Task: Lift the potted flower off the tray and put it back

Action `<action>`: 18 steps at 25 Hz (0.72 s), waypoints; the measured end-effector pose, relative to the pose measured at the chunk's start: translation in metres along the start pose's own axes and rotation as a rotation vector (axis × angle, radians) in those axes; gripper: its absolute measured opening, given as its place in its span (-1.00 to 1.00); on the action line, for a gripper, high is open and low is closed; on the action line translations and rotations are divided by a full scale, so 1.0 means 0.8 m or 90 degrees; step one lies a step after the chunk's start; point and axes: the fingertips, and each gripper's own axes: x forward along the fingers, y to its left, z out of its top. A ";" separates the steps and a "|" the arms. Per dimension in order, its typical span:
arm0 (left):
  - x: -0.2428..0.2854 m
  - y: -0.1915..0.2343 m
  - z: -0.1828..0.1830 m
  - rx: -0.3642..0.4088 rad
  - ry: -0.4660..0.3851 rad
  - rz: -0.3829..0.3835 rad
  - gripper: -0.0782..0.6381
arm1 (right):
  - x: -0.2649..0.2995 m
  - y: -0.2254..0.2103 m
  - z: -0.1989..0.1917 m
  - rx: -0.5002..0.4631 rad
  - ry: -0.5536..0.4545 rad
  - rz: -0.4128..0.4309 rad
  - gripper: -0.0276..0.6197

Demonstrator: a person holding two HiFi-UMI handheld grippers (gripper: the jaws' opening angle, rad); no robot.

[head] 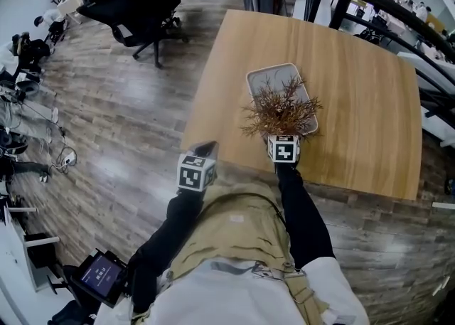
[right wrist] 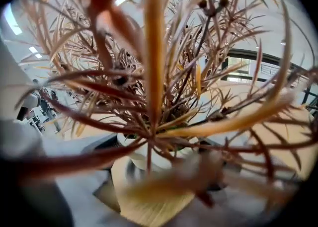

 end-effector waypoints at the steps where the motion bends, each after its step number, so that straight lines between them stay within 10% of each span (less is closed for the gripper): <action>1: 0.000 -0.001 0.000 0.002 -0.001 -0.001 -0.78 | 0.003 0.000 -0.009 0.005 0.011 0.003 0.56; 18: -0.008 -0.076 0.048 0.030 -0.030 -0.080 -0.78 | -0.131 0.018 -0.023 0.032 0.008 -0.042 0.34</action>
